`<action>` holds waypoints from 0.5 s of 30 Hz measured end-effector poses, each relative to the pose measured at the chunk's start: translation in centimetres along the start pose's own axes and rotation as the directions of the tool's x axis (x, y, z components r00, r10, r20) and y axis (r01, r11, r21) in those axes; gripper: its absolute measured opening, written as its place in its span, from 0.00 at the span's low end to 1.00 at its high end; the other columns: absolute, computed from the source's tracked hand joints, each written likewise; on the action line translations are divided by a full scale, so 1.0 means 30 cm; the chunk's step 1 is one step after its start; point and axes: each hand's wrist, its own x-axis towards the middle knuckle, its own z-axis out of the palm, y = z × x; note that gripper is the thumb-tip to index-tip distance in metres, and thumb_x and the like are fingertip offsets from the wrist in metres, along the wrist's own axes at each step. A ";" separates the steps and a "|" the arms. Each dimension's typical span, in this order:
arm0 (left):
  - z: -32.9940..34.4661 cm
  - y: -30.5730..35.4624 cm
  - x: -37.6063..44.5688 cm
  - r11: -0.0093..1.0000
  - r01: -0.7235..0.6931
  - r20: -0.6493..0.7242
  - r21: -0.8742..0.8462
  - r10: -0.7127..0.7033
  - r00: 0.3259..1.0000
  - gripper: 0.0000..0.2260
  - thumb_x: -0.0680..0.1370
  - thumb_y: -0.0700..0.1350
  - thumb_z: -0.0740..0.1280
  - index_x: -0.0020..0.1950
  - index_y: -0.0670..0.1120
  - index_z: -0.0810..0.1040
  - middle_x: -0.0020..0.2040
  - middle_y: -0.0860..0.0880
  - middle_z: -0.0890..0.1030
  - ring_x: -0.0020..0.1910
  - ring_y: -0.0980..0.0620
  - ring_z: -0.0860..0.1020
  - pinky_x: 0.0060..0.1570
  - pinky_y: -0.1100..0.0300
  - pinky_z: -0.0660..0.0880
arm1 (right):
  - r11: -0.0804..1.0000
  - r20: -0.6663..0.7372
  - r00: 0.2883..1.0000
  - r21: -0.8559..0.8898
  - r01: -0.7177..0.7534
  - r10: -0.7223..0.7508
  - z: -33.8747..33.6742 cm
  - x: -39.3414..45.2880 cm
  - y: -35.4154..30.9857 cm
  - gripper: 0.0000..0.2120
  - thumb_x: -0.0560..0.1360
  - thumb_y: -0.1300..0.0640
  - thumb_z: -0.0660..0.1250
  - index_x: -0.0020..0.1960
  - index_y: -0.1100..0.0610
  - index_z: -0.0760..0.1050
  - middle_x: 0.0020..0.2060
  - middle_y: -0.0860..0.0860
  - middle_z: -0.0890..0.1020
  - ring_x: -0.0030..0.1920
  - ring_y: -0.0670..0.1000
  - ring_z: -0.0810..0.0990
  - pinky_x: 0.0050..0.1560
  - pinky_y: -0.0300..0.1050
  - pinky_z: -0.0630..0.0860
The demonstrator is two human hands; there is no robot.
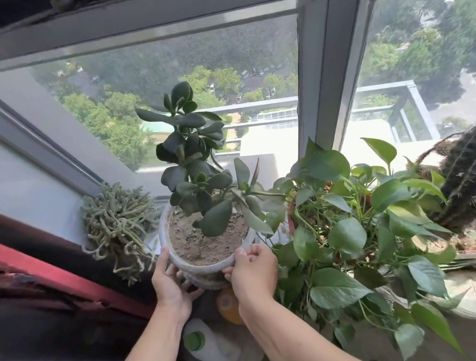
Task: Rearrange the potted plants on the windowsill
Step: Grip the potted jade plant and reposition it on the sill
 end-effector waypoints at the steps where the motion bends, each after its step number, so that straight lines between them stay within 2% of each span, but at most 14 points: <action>1: 0.002 0.001 0.001 1.000 -0.002 0.000 -0.002 0.002 1.000 0.24 0.72 0.66 0.61 0.53 0.49 0.81 0.48 0.43 0.81 0.47 0.41 0.79 0.47 0.49 0.73 | 1.000 -0.001 1.000 0.003 0.003 -0.003 0.000 -0.002 -0.005 0.09 0.78 0.58 0.65 0.38 0.55 0.71 0.25 0.50 0.80 0.41 0.60 0.86 0.51 0.60 0.83; 6: 0.009 0.001 0.002 1.000 0.006 0.001 -0.019 -0.006 1.000 0.25 0.72 0.66 0.62 0.55 0.48 0.81 0.49 0.42 0.82 0.49 0.40 0.79 0.47 0.48 0.74 | 0.997 0.000 0.999 0.066 -0.041 0.041 0.000 -0.011 -0.011 0.11 0.78 0.59 0.65 0.38 0.54 0.70 0.19 0.47 0.78 0.38 0.60 0.86 0.50 0.61 0.83; 10: 0.021 0.000 -0.003 0.998 0.024 0.013 -0.052 -0.023 1.000 0.23 0.72 0.66 0.63 0.54 0.50 0.81 0.52 0.43 0.82 0.53 0.40 0.79 0.47 0.48 0.74 | 0.982 0.003 0.995 0.161 -0.100 0.101 -0.007 -0.017 -0.009 0.08 0.78 0.59 0.64 0.40 0.54 0.73 0.29 0.49 0.81 0.33 0.53 0.83 0.51 0.59 0.84; 13: 0.034 -0.009 -0.007 0.998 0.026 0.023 -0.049 -0.024 0.999 0.23 0.72 0.66 0.62 0.54 0.50 0.81 0.53 0.43 0.82 0.55 0.40 0.79 0.51 0.46 0.74 | 0.973 -0.008 0.993 0.201 -0.110 0.114 -0.020 -0.027 0.007 0.08 0.76 0.63 0.62 0.41 0.55 0.75 0.32 0.49 0.81 0.34 0.51 0.82 0.47 0.53 0.82; 15: 0.036 -0.020 -0.011 0.999 0.025 0.022 -0.044 -0.024 0.999 0.23 0.73 0.66 0.62 0.54 0.50 0.81 0.53 0.43 0.82 0.56 0.40 0.79 0.57 0.44 0.73 | 0.968 0.016 0.993 0.219 -0.121 0.121 -0.019 -0.048 0.025 0.10 0.75 0.65 0.61 0.43 0.53 0.76 0.35 0.50 0.83 0.39 0.52 0.84 0.49 0.52 0.83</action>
